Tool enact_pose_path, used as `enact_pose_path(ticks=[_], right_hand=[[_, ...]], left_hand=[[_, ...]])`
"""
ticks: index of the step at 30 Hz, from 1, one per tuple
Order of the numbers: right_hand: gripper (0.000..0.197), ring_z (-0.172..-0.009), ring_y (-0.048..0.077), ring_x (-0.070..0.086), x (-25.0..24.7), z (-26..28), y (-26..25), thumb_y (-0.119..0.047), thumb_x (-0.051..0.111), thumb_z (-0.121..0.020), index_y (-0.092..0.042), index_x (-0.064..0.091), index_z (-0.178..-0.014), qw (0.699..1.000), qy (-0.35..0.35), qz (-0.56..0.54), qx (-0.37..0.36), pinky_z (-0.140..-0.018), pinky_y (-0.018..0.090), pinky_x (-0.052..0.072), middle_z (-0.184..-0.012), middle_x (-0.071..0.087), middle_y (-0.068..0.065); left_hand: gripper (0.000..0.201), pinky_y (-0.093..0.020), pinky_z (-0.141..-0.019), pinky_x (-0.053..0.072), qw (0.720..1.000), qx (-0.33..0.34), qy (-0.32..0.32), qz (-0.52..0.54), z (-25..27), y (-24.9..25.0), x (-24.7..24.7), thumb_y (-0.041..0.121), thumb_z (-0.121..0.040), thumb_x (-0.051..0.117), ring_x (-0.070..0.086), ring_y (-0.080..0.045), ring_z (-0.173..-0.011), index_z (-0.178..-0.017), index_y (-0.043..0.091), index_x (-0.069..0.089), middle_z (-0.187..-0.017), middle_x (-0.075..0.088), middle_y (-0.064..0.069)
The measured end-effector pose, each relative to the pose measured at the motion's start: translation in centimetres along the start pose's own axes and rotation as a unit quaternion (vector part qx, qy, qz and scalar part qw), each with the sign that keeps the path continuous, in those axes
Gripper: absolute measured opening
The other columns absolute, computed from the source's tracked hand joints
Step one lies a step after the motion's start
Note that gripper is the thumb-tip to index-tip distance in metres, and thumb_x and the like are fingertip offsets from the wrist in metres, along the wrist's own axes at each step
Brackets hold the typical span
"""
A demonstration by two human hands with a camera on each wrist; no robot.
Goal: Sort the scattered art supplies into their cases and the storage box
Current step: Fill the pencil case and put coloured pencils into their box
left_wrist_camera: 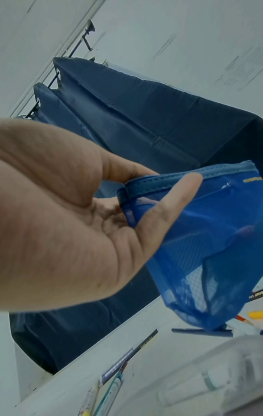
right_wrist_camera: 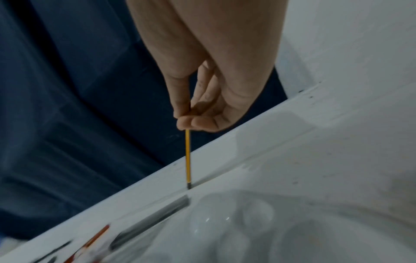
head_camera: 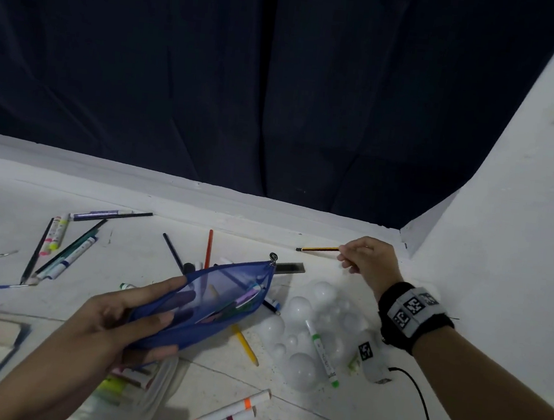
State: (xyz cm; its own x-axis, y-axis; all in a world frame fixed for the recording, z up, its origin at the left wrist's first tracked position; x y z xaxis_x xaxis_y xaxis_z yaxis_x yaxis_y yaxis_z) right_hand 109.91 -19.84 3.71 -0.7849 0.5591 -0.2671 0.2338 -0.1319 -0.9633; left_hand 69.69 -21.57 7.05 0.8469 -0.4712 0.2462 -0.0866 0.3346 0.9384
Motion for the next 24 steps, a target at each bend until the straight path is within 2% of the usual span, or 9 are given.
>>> enact_pose_path(ticks=[4, 8, 12, 15, 17, 20, 21, 22, 24], right_hand=[[0.015, -0.059, 0.015, 0.060, 3.1, 4.0, -3.9, -0.010, 0.067, -0.090, -0.007, 0.060, -0.078, 0.985, -0.002, 0.074, -0.154, -0.059, 0.030, 0.051, -0.066, 0.067, 0.006], [0.014, -0.068, 0.017, 0.057, 5.1, 9.0, -9.1, -0.016, 0.062, -0.095, -0.012, 0.057, -0.082, 0.954, 0.002, 0.110, -0.279, -0.060, 0.030, 0.050, -0.072, 0.062, 0.001], [0.008, -0.076, 0.019, 0.062, 5.7, 12.5, -13.1, -0.012, 0.058, -0.096, -0.016, 0.058, -0.090, 0.963, -0.018, -0.015, -0.268, -0.066, 0.029, 0.054, -0.081, 0.064, -0.002], [0.005, -0.075, 0.023, 0.063, 6.9, 15.7, -14.7, -0.009, 0.056, -0.098, -0.012, 0.059, -0.094, 0.961, -0.070, -0.088, -0.253, -0.067, 0.029, 0.054, -0.084, 0.065, 0.007], [0.006, -0.075, 0.021, 0.064, 8.3, 18.0, -14.9, -0.007, 0.056, -0.098, -0.010, 0.059, -0.096, 0.957, -0.114, -0.108, -0.244, -0.069, 0.031, 0.054, -0.084, 0.065, 0.009], [0.010, -0.079, 0.016, 0.062, 10.9, 21.2, -14.7, -0.004, 0.056, -0.097, -0.012, 0.062, -0.095, 0.943, -0.189, -0.072, -0.264, -0.075, 0.038, 0.053, -0.086, 0.065, 0.000], [0.012, -0.079, 0.013, 0.060, 11.7, 22.1, -14.6, -0.005, 0.056, -0.097, -0.015, 0.063, -0.095, 0.936, -0.208, -0.044, -0.280, -0.075, 0.040, 0.052, -0.087, 0.065, -0.003], [0.014, -0.076, 0.010, 0.056, 12.4, 23.0, -14.6, -0.004, 0.057, -0.096, -0.016, 0.064, -0.094, 0.929, -0.222, -0.013, -0.297, -0.073, 0.037, 0.049, -0.087, 0.064, -0.004], [0.014, -0.070, 0.006, 0.049, 13.8, 24.6, -14.5, -0.003, 0.058, -0.094, -0.015, 0.065, -0.093, 0.917, -0.252, 0.018, -0.308, -0.069, 0.022, 0.043, -0.081, 0.062, 0.000]], left_hand=[[0.102, -0.037, -0.072, 0.063, 0.999, 0.013, 0.019, -0.023, 1.4, 0.2, -1.0, 0.043, -0.013, 0.101, 0.072, -0.023, -0.106, -0.111, 0.028, 0.077, -0.119, 0.074, -0.003], [0.104, -0.039, -0.074, 0.063, 0.998, 0.037, 0.039, -0.020, 3.6, 0.5, -2.3, 0.040, -0.014, 0.102, 0.072, -0.023, -0.107, -0.114, 0.024, 0.077, -0.119, 0.073, -0.004], [0.081, -0.039, -0.072, 0.063, 0.997, 0.054, 0.060, -0.013, 5.9, 0.6, -4.2, 0.015, -0.038, 0.095, 0.072, -0.022, -0.106, -0.116, 0.020, 0.076, -0.120, 0.073, -0.004], [0.073, -0.036, -0.068, 0.063, 0.995, 0.063, 0.079, -0.008, 7.7, 0.9, -5.2, 0.014, -0.045, 0.078, 0.073, -0.021, -0.103, -0.118, 0.018, 0.073, -0.118, 0.074, -0.002], [0.069, -0.036, -0.067, 0.063, 0.994, 0.066, 0.088, -0.007, 8.9, 1.0, -5.8, 0.014, -0.046, 0.077, 0.073, -0.022, -0.103, -0.115, 0.018, 0.075, -0.118, 0.074, -0.003], [0.072, -0.037, -0.070, 0.063, 0.994, 0.068, 0.080, -0.030, 10.6, 0.7, -6.6, 0.013, -0.042, 0.092, 0.072, -0.023, -0.106, -0.112, 0.024, 0.078, -0.119, 0.074, -0.003], [0.078, -0.036, -0.072, 0.062, 0.994, 0.067, 0.070, -0.046, 11.1, 0.6, -6.7, 0.020, -0.038, 0.099, 0.071, -0.023, -0.108, -0.113, 0.026, 0.077, -0.120, 0.073, -0.002], [0.081, -0.036, -0.073, 0.062, 0.994, 0.065, 0.064, -0.054, 11.7, 0.5, -6.7, 0.027, -0.037, 0.101, 0.071, -0.022, -0.110, -0.114, 0.028, 0.076, -0.121, 0.073, -0.001], [0.069, -0.035, -0.075, 0.062, 0.995, 0.066, 0.054, -0.049, 12.9, 0.4, -6.6, 0.019, -0.046, 0.097, 0.069, -0.022, -0.112, -0.112, 0.031, 0.077, -0.122, 0.073, 0.000]])
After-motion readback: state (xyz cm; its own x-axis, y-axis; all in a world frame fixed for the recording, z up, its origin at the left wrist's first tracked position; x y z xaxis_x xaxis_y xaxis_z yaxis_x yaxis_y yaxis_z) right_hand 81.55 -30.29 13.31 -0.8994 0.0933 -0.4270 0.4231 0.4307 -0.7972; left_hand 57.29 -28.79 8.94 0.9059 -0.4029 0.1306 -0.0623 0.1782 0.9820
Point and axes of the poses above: each hand's wrist, its own z-axis away from the middle knuckle, its own x-axis out of the palm, y = z × x, the point moved 6 cm from there along -z, towards the middle knuckle
